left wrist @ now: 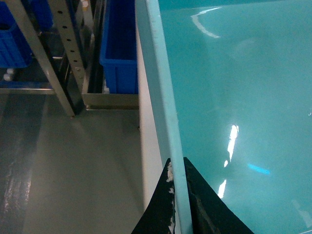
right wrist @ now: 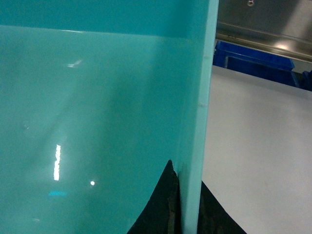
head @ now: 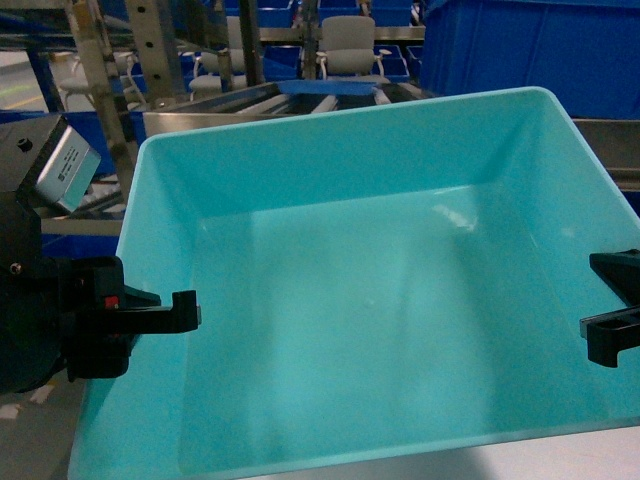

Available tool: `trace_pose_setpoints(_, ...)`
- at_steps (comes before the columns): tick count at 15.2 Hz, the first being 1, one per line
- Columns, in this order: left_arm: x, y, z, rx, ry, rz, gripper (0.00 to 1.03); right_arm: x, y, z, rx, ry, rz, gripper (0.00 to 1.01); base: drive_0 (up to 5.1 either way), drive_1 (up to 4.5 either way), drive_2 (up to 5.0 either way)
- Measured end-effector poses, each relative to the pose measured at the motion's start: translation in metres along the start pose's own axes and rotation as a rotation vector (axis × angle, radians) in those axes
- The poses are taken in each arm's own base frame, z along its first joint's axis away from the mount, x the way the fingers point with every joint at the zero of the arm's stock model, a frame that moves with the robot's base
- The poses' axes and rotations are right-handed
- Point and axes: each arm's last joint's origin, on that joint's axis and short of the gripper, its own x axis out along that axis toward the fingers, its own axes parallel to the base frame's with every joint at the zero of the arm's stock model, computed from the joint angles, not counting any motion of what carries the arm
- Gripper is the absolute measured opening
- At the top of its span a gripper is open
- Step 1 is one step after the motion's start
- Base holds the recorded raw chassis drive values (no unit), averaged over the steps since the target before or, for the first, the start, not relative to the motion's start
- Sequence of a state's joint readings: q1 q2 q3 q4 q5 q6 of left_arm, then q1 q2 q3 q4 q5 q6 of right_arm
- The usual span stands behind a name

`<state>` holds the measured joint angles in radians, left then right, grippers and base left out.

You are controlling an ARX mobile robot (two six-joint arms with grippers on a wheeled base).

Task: Organize blue bins on left shelf correctly

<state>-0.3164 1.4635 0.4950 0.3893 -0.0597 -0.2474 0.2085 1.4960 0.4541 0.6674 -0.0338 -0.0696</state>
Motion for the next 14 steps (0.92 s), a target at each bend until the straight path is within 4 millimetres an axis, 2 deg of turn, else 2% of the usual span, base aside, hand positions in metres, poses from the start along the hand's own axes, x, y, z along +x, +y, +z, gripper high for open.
trace_pose_setpoints(14, 0.0000, -0.0001, 0.0001, 0.000, 0.000, -0.001, 0.02, -0.0001, 0.0001, 0.0003, -0.001, -0.002, 0.001, 0.02, -5.0, 2.41, 2.4)
